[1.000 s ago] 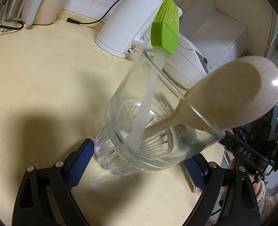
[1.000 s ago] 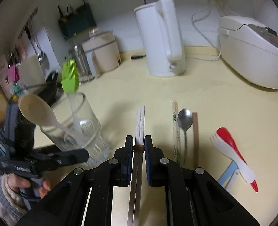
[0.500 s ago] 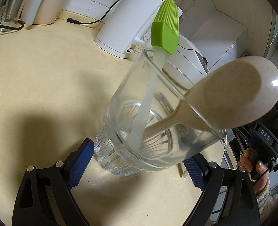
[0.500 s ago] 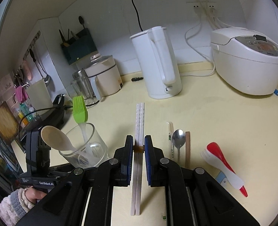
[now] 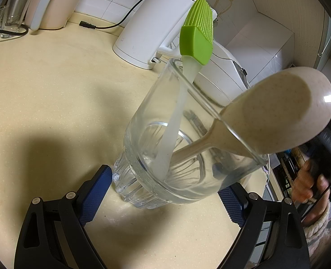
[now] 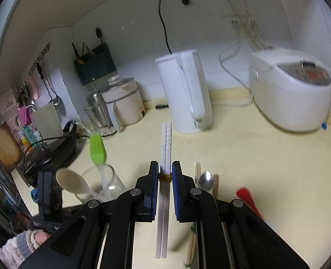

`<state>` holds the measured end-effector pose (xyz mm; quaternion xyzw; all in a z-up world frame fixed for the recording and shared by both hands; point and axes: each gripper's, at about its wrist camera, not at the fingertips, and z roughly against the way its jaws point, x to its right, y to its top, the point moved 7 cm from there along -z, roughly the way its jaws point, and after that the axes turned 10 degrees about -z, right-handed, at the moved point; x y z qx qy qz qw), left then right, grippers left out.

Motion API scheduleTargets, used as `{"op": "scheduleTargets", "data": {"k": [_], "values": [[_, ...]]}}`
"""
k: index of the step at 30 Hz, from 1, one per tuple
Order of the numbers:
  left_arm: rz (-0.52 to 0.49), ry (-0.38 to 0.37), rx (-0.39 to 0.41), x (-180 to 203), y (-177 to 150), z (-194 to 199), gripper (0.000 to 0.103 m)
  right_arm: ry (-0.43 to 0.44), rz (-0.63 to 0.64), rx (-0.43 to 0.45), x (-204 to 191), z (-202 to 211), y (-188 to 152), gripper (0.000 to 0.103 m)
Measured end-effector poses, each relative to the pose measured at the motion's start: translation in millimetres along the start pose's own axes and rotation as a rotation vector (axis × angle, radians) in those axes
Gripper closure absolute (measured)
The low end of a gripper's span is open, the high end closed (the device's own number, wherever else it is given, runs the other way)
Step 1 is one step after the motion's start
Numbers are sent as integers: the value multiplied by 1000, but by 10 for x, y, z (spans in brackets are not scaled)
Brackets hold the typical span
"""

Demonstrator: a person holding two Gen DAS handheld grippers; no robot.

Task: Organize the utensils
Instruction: 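Lift the chopsticks with the right gripper toward the held glass, then lower the chopsticks into the glass and open the right gripper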

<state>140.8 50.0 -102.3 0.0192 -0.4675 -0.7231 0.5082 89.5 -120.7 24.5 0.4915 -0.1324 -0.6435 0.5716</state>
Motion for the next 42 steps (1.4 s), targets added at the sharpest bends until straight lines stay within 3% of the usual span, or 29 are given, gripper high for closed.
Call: {"op": "scheduleTargets", "data": {"k": [9,14,18,32,37,42], "values": [[0,0,0,0,0,0,10,91,123,111,-694,112,675,91],[0,0,0,-1,0,0,10,172,154,137,-1056,43,841,91],[0,0,0,0,1,-1,10,196,158,93,-1191,-162,715,91],[0,0,0,-2,-1,0,10,138,229,-27,-1119,-533,178,91],[0,-1,0,-2,0,-1,10,112,254,-29,-1155,-505,124,69],[0,-1,0,-1,-1,-2,10,135,240,-1,-1144,-336,169,68]]}}
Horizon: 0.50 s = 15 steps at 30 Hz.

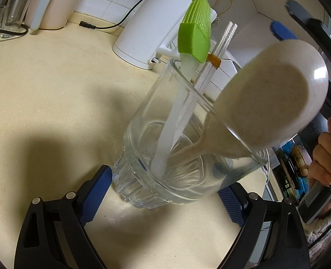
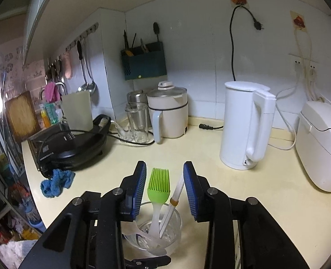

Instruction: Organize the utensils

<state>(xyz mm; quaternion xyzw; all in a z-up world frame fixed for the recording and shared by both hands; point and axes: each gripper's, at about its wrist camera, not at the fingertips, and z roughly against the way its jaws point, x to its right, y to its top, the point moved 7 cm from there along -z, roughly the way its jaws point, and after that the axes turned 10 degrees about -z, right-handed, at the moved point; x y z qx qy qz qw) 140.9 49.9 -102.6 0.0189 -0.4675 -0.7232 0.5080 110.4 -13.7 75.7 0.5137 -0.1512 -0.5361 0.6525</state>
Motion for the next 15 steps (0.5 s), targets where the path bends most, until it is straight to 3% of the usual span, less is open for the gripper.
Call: {"op": "scheduleTargets", "data": {"k": [10,15], "values": [[0,0,0,-1,-1,1,10,-28,-96,36,400,428,-13,68],[0,0,0,-2,-1,1,10,-83,-167,57,778,751,-130,69]]}}
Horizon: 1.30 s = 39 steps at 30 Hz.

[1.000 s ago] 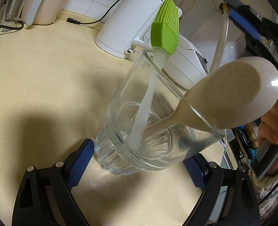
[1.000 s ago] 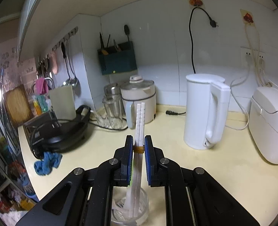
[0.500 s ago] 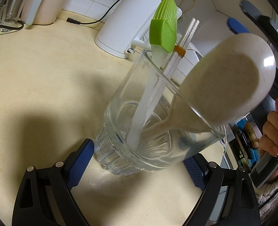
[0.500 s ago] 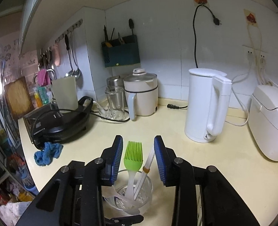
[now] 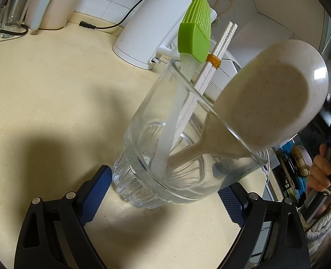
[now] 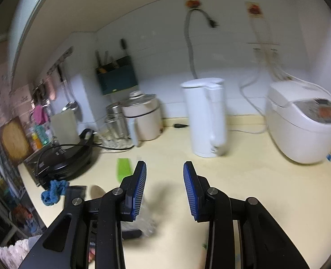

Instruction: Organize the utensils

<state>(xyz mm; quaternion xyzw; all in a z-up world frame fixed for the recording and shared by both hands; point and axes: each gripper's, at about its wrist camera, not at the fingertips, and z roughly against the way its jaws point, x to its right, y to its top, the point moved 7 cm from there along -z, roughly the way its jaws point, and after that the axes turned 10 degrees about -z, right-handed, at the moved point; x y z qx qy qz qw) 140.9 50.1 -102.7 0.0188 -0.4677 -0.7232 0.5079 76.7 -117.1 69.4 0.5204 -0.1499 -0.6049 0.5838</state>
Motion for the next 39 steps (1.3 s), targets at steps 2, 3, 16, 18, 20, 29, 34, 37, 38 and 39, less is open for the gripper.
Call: {"op": "scheduleTargets", "data": {"k": [2,3,16,18,20,29,34,37,38,39], "values": [[0,0,0,0,0,0,10,-34,-36,10,197,113,-45,68],[0,0,0,0,0,0,10,-47,-56,9,295,154,-74,69],[0,0,0,-1,-1,1,10,-107,-240,-186,1152,436,-1185,68],[0,0,0,-1,-1,1,10,-93,-225,-220,1093,380,-1299,68],[0,0,0,-1,-1,1,10,-80,-176,-263,978,287,-1404,68],[0,-1,0,-2,-1,1,10,-88,-47,-324,744,-38,-1443,86],[0,-1,0,-2,-1,1,10,-132,58,-335,608,-420,-1351,86],[0,-1,0,-2,-1,1,10,-188,103,-365,630,-641,-1366,86],[0,-1,0,-2,-1,1,10,-196,107,-376,644,-688,-1373,86],[0,-1,0,-2,-1,1,10,-208,112,-389,656,-737,-1381,86]]}}
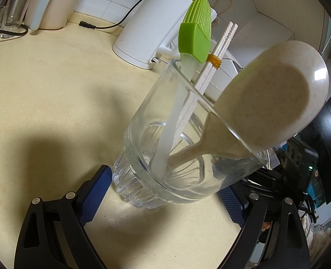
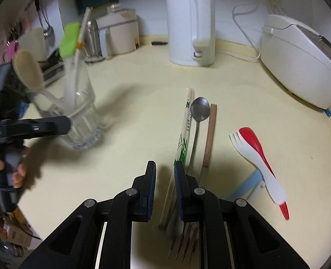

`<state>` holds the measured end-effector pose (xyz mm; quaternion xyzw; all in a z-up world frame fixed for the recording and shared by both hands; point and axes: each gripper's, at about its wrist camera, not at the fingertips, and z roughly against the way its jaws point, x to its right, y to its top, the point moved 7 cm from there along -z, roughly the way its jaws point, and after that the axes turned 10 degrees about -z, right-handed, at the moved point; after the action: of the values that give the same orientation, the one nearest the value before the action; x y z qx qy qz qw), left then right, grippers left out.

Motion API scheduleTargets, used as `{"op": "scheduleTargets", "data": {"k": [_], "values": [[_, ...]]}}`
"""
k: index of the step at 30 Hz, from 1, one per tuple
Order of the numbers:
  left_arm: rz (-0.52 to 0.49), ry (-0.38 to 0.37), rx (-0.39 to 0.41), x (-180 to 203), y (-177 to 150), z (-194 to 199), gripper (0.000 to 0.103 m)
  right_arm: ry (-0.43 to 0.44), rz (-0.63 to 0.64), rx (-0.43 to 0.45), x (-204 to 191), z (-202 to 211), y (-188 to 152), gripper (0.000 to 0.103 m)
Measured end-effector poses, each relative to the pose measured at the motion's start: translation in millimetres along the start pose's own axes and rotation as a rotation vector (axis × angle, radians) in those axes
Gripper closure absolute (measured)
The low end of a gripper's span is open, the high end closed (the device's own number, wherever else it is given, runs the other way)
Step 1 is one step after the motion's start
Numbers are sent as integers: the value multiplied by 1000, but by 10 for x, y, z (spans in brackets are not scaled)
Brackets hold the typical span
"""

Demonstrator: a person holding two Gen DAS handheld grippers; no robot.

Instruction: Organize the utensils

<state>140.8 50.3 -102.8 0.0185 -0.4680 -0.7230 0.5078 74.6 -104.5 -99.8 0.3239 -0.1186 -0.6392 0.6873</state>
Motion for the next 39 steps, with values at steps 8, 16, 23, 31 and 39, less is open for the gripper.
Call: {"op": "scheduleTargets", "data": {"k": [8,16,23,31,39], "values": [[0,0,0,-1,-1,1,10,89,45,-71,-194,-88,-79,94],[0,0,0,-1,-1,0,10,122,195,-78,-469,221,-513,95],[0,0,0,-1,-1,0,10,38,44,27,-194,227,-126,93],[0,0,0,-1,-1,1,9,-8,-29,-33,13,-305,218,93],[0,0,0,-2,-1,0,9,75,64,-53,-110,-270,18,91]]}}
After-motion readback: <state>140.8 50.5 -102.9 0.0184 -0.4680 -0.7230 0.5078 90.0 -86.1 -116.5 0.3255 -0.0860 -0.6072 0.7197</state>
